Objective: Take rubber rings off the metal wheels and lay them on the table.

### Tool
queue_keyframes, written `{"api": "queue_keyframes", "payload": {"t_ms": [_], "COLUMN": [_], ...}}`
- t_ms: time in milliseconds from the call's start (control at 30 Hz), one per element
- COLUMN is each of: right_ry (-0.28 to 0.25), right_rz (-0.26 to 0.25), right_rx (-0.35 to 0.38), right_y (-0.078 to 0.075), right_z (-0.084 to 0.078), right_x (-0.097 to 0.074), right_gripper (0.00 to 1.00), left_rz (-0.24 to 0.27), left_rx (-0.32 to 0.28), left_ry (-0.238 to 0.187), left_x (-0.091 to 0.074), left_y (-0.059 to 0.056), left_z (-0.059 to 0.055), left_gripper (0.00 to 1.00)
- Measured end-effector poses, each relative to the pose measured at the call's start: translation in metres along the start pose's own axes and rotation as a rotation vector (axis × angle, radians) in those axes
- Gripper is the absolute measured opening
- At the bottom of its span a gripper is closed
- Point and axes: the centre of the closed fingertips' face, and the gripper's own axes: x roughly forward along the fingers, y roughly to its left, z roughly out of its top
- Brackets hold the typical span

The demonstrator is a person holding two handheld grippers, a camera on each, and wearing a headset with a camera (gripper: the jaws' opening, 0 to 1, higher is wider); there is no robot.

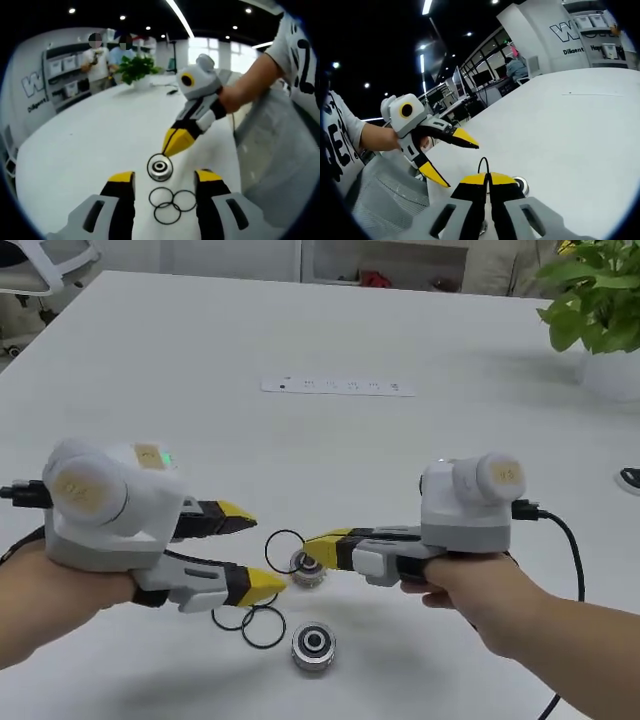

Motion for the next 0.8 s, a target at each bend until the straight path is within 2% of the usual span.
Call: {"api": "queue_keyframes", "payload": {"t_ms": [333,533,800], "right_ry": [0.011,0.022,0.039], "right_rz": [0.029,0.039,0.048], "right_rx": [0.015,0.029,0.048], "right_y": [0.011,0.014,0.017], "right_z": [-0.002,-0.005,-0.010], "right_x": [0.004,0.004,0.006], "right_gripper": [0.00,0.00,0.00], "left_rz": [0.006,0.002,0.010], "left_rx": [0.005,0.032,0.033], "left_ry": [-0.009,0.004,0.004], "left_x": [-0.011,-0.016,-0.022], "left_y": [-0.001,-0.005,-0.005], "left_z": [-0.002,-0.006,-0.009], "left_gripper": [0.54,0.58,0.61]}}
